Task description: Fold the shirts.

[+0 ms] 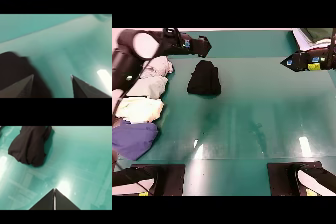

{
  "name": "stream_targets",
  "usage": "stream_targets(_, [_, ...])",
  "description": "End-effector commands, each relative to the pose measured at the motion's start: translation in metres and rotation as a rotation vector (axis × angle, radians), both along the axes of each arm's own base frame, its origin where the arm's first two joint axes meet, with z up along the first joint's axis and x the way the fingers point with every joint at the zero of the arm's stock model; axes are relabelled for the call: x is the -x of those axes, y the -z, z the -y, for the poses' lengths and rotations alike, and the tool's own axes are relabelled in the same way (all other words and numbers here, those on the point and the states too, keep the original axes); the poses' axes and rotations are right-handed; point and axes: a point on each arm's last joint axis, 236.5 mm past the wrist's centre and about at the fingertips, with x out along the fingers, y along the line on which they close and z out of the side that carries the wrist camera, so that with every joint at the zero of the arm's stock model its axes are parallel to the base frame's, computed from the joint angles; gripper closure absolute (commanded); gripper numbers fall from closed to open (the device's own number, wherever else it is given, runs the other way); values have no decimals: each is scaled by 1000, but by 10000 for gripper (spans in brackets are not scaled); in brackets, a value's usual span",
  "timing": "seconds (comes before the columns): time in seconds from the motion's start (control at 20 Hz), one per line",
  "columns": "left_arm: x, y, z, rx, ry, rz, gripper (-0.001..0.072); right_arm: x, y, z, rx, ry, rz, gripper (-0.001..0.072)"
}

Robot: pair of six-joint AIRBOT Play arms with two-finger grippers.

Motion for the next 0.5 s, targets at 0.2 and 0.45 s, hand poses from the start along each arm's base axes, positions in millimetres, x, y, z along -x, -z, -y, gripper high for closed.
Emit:
stream_targets(0.2, [-66, 201, -26, 10, -166, -407, 135, -2, -2, 0, -3, 6, 11, 695])
stream_targets(0.45, [-57, 269, 8, 53, -112, -542, 137, -2, -2, 0, -4, 6, 11, 695])
